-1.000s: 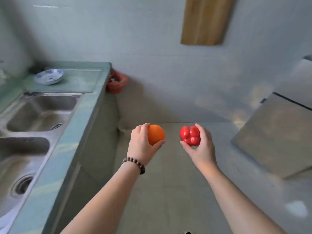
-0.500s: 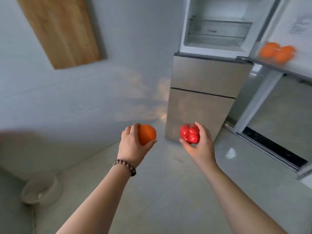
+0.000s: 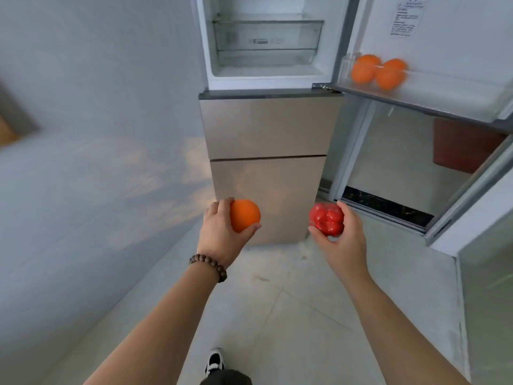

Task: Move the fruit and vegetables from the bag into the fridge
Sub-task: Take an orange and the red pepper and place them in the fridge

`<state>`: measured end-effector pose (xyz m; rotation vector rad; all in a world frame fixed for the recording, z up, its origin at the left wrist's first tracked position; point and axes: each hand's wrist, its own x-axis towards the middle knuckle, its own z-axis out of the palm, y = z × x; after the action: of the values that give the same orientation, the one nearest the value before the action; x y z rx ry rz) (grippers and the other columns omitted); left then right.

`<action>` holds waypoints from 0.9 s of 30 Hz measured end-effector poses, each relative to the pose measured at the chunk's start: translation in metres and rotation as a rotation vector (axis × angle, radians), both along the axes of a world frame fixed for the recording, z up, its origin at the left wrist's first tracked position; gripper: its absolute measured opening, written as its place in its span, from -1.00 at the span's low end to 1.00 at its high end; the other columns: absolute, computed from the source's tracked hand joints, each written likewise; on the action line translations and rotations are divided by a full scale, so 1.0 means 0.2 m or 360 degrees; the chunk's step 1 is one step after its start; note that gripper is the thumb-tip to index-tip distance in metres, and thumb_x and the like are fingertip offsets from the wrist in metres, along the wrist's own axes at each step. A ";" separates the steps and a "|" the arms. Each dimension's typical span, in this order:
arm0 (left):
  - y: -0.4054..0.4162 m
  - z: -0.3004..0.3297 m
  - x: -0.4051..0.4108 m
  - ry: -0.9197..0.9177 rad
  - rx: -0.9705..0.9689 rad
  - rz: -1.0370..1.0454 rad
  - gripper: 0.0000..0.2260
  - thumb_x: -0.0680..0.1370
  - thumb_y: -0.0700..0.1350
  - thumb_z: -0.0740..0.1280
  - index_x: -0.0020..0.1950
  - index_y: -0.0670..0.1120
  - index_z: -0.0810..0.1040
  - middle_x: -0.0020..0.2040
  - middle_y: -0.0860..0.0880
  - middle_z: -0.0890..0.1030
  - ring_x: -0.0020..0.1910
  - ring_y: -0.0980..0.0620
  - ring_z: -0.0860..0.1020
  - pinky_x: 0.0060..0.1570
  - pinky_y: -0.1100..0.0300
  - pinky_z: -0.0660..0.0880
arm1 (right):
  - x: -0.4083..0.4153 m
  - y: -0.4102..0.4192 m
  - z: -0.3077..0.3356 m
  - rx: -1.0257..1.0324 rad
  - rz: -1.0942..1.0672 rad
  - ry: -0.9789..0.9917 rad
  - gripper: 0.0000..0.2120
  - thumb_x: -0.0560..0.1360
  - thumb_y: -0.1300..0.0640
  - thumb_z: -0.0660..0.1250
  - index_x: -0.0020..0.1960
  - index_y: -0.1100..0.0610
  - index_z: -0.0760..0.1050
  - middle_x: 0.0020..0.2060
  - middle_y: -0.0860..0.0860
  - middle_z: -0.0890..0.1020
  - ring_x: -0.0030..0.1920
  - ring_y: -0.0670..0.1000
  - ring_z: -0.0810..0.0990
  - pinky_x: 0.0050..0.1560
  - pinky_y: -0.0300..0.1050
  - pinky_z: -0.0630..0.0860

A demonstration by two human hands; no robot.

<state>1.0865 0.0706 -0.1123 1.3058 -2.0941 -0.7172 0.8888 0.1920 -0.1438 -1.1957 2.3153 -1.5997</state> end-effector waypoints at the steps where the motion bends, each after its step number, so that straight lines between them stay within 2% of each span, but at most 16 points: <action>1: -0.09 -0.01 -0.04 -0.0014 0.0007 -0.0044 -0.29 0.36 0.17 0.45 0.39 -0.04 0.27 0.31 -0.05 0.38 0.26 -0.07 0.37 0.21 0.02 0.43 | -0.02 -0.06 -0.01 0.0009 -0.0056 -0.0006 -0.29 0.32 0.01 0.52 0.38 0.04 0.28 0.25 0.03 0.40 0.19 -0.02 0.42 0.14 -0.20 0.35; 4: -0.39 0.01 -0.13 -0.0050 0.0001 -0.0169 -0.29 0.36 0.18 0.45 0.39 -0.03 0.27 0.30 -0.04 0.38 0.25 -0.08 0.39 0.20 -0.01 0.44 | -0.06 -0.27 -0.01 0.0020 -0.0231 -0.0035 -0.29 0.33 0.02 0.51 0.38 0.04 0.27 0.27 0.05 0.39 0.21 0.01 0.42 0.13 -0.21 0.34; 8: -0.73 0.04 -0.24 -0.0094 -0.0064 -0.0380 -0.31 0.36 0.17 0.45 0.38 -0.04 0.29 0.28 -0.05 0.40 0.26 -0.07 0.37 0.19 0.07 0.40 | -0.11 -0.53 0.02 0.0017 -0.0409 -0.0041 -0.29 0.32 0.02 0.51 0.38 0.04 0.27 0.26 0.05 0.40 0.21 0.02 0.43 0.16 -0.22 0.33; 13: -1.02 0.10 -0.49 -0.0027 -0.0094 -0.0637 -0.32 0.36 0.16 0.45 0.37 -0.06 0.31 0.29 -0.06 0.41 0.28 -0.05 0.34 0.21 0.10 0.36 | -0.19 -0.68 0.11 0.0017 -0.0617 -0.0018 -0.28 0.32 0.00 0.51 0.38 -0.01 0.25 0.27 0.02 0.39 0.17 -0.08 0.39 0.14 -0.22 0.37; 15: -1.07 0.13 -0.62 0.0008 -0.0091 -0.0773 -0.32 0.36 0.17 0.45 0.37 -0.05 0.31 0.29 -0.05 0.40 0.28 -0.04 0.34 0.21 0.08 0.38 | -0.25 -0.68 0.16 0.0024 -0.0721 0.0010 -0.29 0.33 0.02 0.51 0.38 -0.01 0.25 0.25 0.00 0.40 0.14 -0.10 0.38 0.06 -0.34 0.34; 18: -1.10 0.19 -0.85 0.0065 -0.0106 -0.0960 -0.33 0.37 0.16 0.44 0.38 -0.05 0.29 0.30 -0.04 0.39 0.29 -0.03 0.34 0.18 0.14 0.35 | -0.36 -0.65 0.23 0.0035 -0.0858 0.0028 -0.31 0.33 0.03 0.51 0.37 0.02 0.27 0.24 0.01 0.42 0.14 -0.07 0.41 -0.02 -0.46 0.28; 20: -1.10 0.24 -1.02 0.0125 -0.0120 -0.1052 -0.33 0.37 0.15 0.45 0.37 -0.06 0.30 0.29 -0.04 0.39 0.28 -0.03 0.33 0.15 0.21 0.29 | -0.45 -0.61 0.29 0.0033 -0.0946 0.0038 -0.32 0.33 0.04 0.51 0.36 0.02 0.29 0.24 0.00 0.41 0.15 -0.05 0.42 -0.02 -0.47 0.27; 24: -1.06 0.35 -1.36 0.0197 -0.0201 -0.1261 -0.32 0.36 0.15 0.46 0.38 -0.05 0.30 0.32 -0.04 0.37 0.30 -0.03 0.32 0.19 0.20 0.28 | -0.65 -0.55 0.42 -0.0033 -0.1125 0.0130 -0.32 0.33 0.06 0.51 0.36 0.01 0.29 0.27 0.00 0.40 0.12 -0.12 0.40 0.07 -0.33 0.30; 27: -1.03 0.50 -1.63 0.0285 -0.0331 -0.1385 -0.32 0.36 0.15 0.46 0.38 -0.04 0.29 0.32 -0.05 0.37 0.31 -0.04 0.31 0.24 0.16 0.28 | -0.83 -0.52 0.49 -0.0136 -0.1221 0.0177 -0.34 0.34 0.05 0.51 0.36 0.01 0.30 0.24 -0.04 0.40 0.06 -0.18 0.38 -0.01 -0.53 0.26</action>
<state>0.7599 -0.1360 -0.0130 0.1567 -2.4662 -0.8746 0.7238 0.0874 -0.0457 -0.3965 3.0222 -1.8637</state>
